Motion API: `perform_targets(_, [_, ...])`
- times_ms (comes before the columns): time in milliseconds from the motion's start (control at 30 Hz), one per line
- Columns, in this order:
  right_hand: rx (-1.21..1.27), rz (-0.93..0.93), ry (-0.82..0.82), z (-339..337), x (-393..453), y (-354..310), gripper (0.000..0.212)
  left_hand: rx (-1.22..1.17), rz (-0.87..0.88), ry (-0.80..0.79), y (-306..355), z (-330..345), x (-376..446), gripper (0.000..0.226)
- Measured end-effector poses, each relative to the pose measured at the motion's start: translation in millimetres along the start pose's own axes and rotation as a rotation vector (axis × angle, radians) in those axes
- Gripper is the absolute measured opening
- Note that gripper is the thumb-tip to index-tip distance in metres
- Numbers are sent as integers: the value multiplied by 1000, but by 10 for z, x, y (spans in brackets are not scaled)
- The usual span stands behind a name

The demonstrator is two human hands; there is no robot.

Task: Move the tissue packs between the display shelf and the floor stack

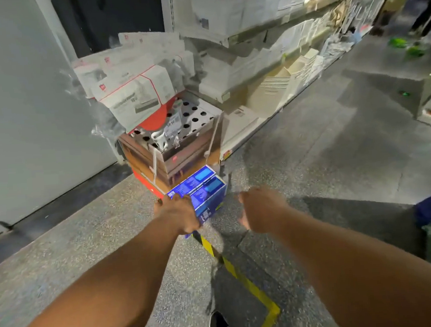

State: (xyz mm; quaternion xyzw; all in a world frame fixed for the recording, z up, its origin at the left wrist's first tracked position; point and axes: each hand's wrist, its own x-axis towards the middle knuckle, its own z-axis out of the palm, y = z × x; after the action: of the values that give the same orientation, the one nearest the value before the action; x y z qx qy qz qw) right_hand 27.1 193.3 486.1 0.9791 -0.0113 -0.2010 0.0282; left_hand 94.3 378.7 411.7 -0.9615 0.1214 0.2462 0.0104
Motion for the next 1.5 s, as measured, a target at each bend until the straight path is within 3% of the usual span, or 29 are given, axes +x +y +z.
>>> perform_targets(233, [14,-61,-73,-123,1109,778,50,-74,-153,-9,330,-116,840,90])
perform_targets(400, [-39,-185,-87,18,2086,1030,69,-177,-303,128,392,-66,1391,100])
perform_targets(567, [-79,-397,-137,457,3107,1232,98,-186,-429,57,551,279,1997,109])
perform_targets(800, [-146,-559,-146,1370,4476,1333,106,-205,-528,-3,620,1167,3150,113])
perform_targets(1000, [-179,-611,-134,2784,5712,1190,109,-164,-497,-60,351,2557,4464,113])
perform_targets(1233, [-204,-682,-25,4089,6869,995,121,-101,-522,105,57,4016,5394,122])
perform_targets(1367, [-231,-685,70,4442,6838,1040,124,-137,-541,205,129,4196,5370,126])
perform_targets(1500, [-332,-719,77,4324,6767,997,132,-45,-524,74,196,4011,5222,127])
